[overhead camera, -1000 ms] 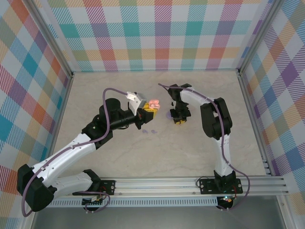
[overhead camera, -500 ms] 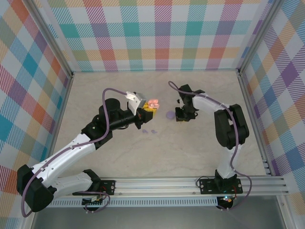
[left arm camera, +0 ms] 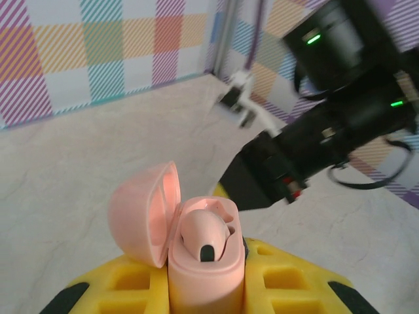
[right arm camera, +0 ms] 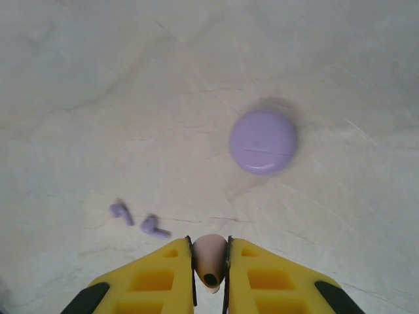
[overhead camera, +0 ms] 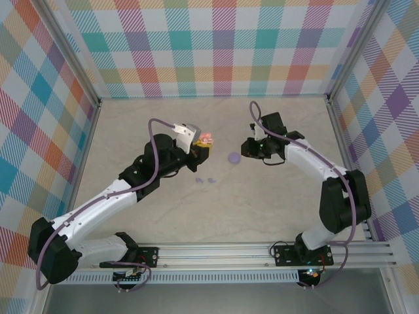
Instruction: Insert wireless bluetooth earbuds into charging case
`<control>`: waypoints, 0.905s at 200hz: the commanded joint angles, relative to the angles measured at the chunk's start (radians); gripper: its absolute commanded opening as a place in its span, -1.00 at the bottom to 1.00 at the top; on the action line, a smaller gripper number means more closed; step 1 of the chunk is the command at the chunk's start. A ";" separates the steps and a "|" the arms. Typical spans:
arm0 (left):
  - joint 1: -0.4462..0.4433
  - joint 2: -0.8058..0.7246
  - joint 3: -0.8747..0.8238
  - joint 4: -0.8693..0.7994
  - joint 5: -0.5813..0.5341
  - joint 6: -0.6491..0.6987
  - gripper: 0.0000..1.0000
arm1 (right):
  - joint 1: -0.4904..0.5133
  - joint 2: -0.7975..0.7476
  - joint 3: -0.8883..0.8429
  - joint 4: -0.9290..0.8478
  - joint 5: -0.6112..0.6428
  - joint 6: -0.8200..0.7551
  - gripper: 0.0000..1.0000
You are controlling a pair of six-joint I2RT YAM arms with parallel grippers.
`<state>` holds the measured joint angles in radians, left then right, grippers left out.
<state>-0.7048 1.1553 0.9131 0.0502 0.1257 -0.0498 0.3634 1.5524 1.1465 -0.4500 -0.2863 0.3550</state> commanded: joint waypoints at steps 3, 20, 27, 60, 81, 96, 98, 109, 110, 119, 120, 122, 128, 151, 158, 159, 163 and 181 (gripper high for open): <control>-0.012 0.030 0.000 0.007 -0.059 -0.073 -1.00 | -0.003 -0.093 -0.016 0.078 -0.089 0.009 -0.69; -0.013 0.048 0.001 0.026 -0.044 -0.085 -1.00 | -0.003 -0.152 -0.022 0.101 -0.127 0.011 -0.69; -0.013 0.053 0.001 0.032 -0.038 -0.090 -1.00 | -0.003 -0.175 -0.024 0.113 -0.147 0.012 -0.68; -0.012 0.066 -0.021 0.114 0.027 -0.098 -0.99 | -0.004 -0.275 -0.024 0.171 -0.236 0.026 -0.65; -0.013 0.076 -0.036 0.179 0.091 -0.104 -0.99 | -0.001 -0.317 -0.021 0.224 -0.301 0.056 -0.64; -0.012 0.084 -0.044 0.227 0.139 -0.108 -0.98 | 0.000 -0.339 -0.012 0.252 -0.335 0.072 -0.63; -0.013 0.086 -0.044 0.234 0.145 -0.110 -0.98 | 0.001 -0.342 -0.012 0.256 -0.339 0.074 -0.63; -0.013 0.089 -0.050 0.271 0.178 -0.117 -0.98 | 0.006 -0.359 -0.009 0.282 -0.363 0.081 -0.62; -0.013 0.090 -0.051 0.275 0.180 -0.116 -0.98 | 0.007 -0.360 -0.009 0.283 -0.365 0.081 -0.62; -0.012 0.097 -0.052 0.299 0.204 -0.121 -0.97 | 0.012 -0.372 -0.008 0.302 -0.381 0.083 -0.62; -0.013 0.097 -0.052 0.300 0.207 -0.122 -0.97 | 0.012 -0.373 -0.008 0.304 -0.382 0.083 -0.62; -0.013 0.098 -0.051 0.306 0.213 -0.121 -0.98 | 0.014 -0.376 -0.008 0.309 -0.386 0.084 -0.62; -0.013 0.101 -0.051 0.318 0.230 -0.122 -0.97 | 0.017 -0.382 -0.008 0.323 -0.391 0.086 -0.62; -0.013 0.115 -0.046 0.369 0.294 -0.134 -0.97 | 0.031 -0.401 -0.006 0.354 -0.400 0.093 -0.61; -0.013 0.118 -0.046 0.386 0.310 -0.139 -0.97 | 0.036 -0.406 -0.006 0.362 -0.399 0.094 -0.60; -0.013 0.118 -0.046 0.388 0.312 -0.140 -0.97 | 0.037 -0.407 -0.006 0.363 -0.399 0.094 -0.61; -0.012 0.118 -0.047 0.399 0.319 -0.144 -0.97 | 0.040 -0.409 -0.003 0.365 -0.397 0.093 -0.60; -0.013 0.118 -0.050 0.436 0.350 -0.155 -0.97 | 0.053 -0.418 0.003 0.369 -0.396 0.089 -0.60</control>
<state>-0.7048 1.2728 0.8707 0.3611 0.3870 -0.1761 0.3996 1.1599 1.1313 -0.1421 -0.6491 0.4385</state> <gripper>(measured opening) 0.222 0.201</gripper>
